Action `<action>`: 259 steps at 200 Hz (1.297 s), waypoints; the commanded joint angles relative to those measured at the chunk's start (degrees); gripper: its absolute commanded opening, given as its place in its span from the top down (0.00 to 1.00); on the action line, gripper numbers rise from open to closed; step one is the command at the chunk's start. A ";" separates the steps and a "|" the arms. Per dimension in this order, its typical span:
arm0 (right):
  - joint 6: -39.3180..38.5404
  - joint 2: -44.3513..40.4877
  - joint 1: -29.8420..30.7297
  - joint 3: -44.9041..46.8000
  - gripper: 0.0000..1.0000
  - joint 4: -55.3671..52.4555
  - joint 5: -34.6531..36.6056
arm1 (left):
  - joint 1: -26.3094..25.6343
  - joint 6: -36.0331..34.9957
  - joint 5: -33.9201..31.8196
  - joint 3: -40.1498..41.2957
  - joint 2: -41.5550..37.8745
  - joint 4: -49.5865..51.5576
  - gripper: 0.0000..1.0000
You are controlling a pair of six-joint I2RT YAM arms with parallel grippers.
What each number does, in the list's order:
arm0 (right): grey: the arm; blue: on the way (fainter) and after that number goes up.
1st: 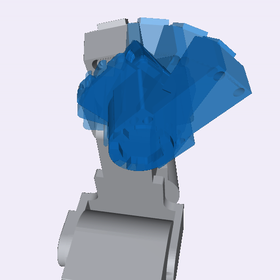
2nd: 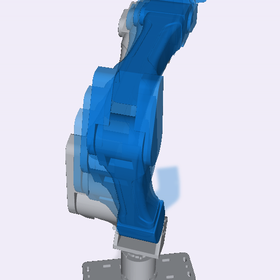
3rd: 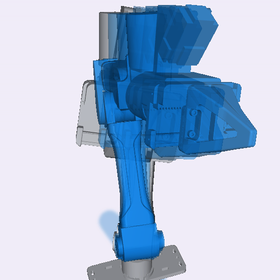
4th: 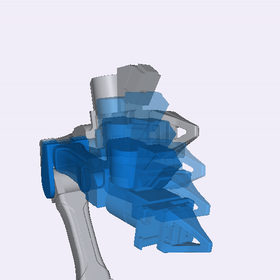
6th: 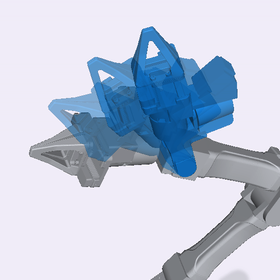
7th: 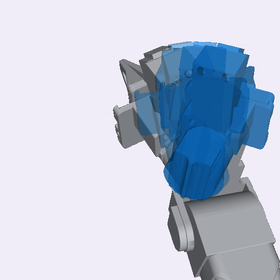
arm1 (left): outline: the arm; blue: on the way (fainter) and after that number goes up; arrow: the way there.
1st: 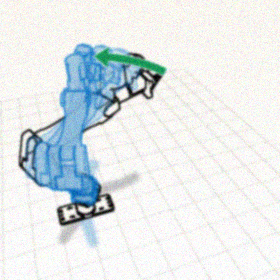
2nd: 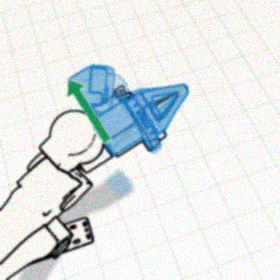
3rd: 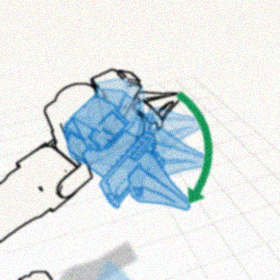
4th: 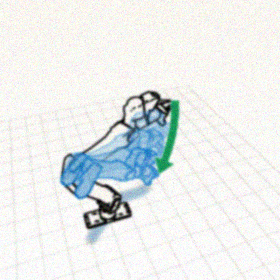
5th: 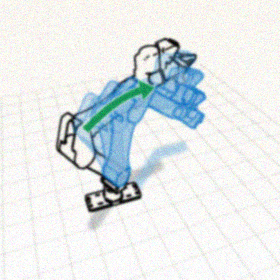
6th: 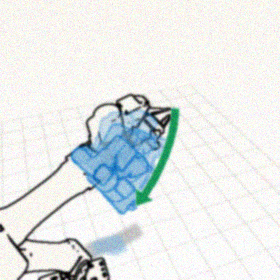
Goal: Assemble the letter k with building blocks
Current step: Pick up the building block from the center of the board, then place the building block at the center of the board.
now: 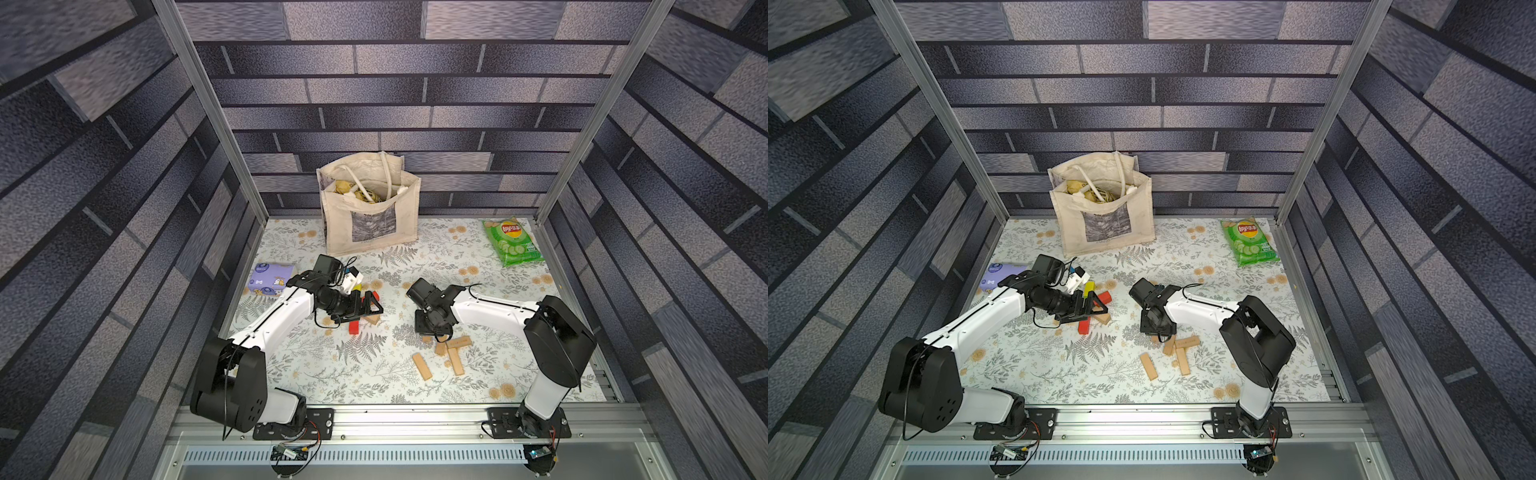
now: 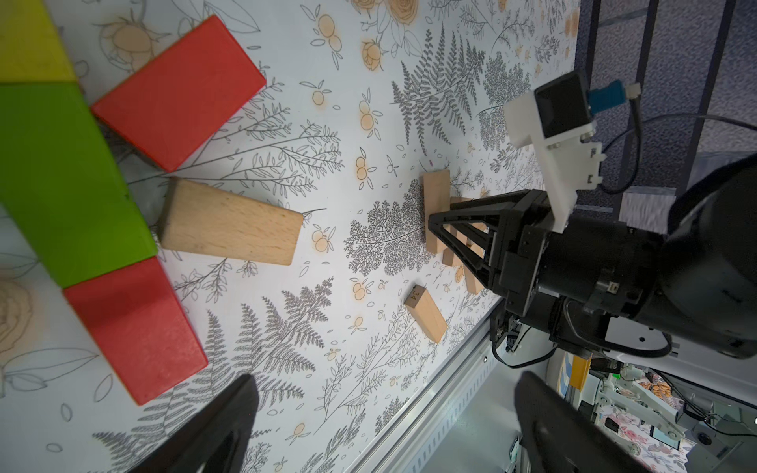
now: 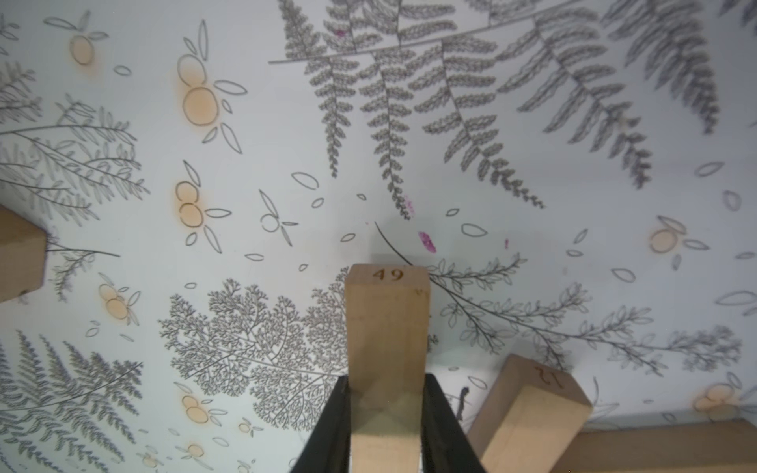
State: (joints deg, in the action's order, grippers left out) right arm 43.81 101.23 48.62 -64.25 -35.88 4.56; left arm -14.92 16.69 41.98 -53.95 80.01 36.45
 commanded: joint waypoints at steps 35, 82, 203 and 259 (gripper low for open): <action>-10.33 5.22 -2.97 -14.32 1.00 -8.53 -0.96 | 6.24 -3.89 2.75 -4.18 2.15 0.23 0.00; -12.71 11.11 -9.28 -22.12 1.00 -6.51 -5.44 | 6.96 -9.23 1.63 -7.29 4.30 -0.11 0.00; -13.74 24.53 -11.09 -37.26 1.00 -12.20 -4.41 | 11.84 -10.83 2.80 -9.19 7.70 1.81 0.00; -10.84 25.34 -11.28 -38.29 1.00 -13.64 -4.13 | 12.19 -9.66 3.29 -8.98 8.00 0.74 0.00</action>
State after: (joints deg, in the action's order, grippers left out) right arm 30.87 125.69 37.71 -101.06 -47.03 -0.08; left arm -2.90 7.46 43.59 -61.25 87.18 36.86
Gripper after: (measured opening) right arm 0.276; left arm 0.997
